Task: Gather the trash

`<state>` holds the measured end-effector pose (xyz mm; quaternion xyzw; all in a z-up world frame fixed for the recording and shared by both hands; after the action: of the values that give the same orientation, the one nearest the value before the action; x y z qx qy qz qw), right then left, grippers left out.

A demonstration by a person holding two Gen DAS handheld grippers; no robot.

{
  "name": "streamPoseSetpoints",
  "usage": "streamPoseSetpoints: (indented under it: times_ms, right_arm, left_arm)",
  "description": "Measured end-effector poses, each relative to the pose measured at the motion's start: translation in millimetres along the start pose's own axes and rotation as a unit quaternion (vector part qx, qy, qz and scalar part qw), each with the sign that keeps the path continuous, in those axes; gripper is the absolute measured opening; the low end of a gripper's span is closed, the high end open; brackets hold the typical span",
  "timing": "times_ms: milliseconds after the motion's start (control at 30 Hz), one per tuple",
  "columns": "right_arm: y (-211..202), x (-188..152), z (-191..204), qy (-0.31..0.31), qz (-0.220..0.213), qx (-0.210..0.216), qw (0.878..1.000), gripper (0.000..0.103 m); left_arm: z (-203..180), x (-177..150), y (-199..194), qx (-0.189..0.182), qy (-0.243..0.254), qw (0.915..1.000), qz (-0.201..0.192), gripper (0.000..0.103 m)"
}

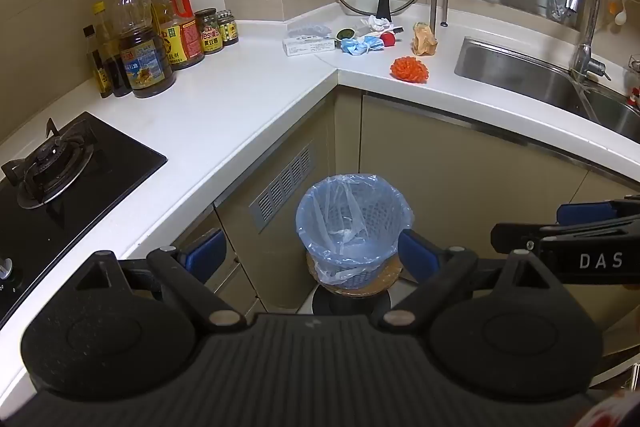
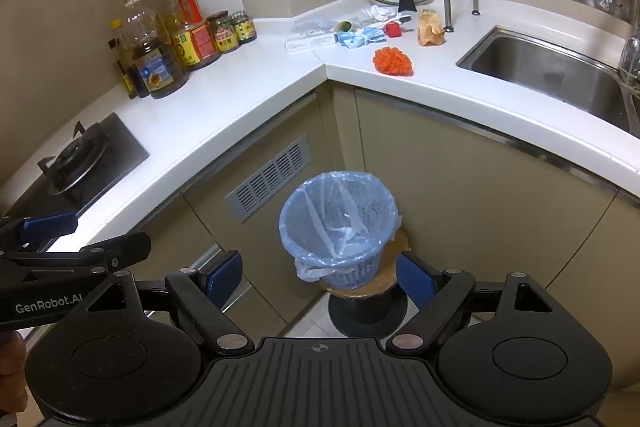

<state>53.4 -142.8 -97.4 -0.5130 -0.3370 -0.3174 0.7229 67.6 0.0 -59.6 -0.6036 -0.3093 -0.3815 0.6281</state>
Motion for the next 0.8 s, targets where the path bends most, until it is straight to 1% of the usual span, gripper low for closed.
streamPoseSetpoints:
  times_ms: [800]
  right_arm:
    - [0.9, 1.7, 4.5, -0.005, 0.000, -0.004, 1.000, 0.084]
  left_arm:
    - [-3.9, 0.1, 2.3, 0.000, -0.003, 1.0000, -0.002, 0.092]
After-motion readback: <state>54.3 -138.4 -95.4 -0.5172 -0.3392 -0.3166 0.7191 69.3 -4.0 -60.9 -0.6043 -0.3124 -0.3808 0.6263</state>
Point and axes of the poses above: each gripper's, at about its wrist camera, not at the fingertips, and y roughly the way its jaws point, z to its left, x to its top, the point moved 9 cm from there along y, roughly the way its jaws point, and after that the axes turned 10 degrees about -z, right-handed, at the moved point
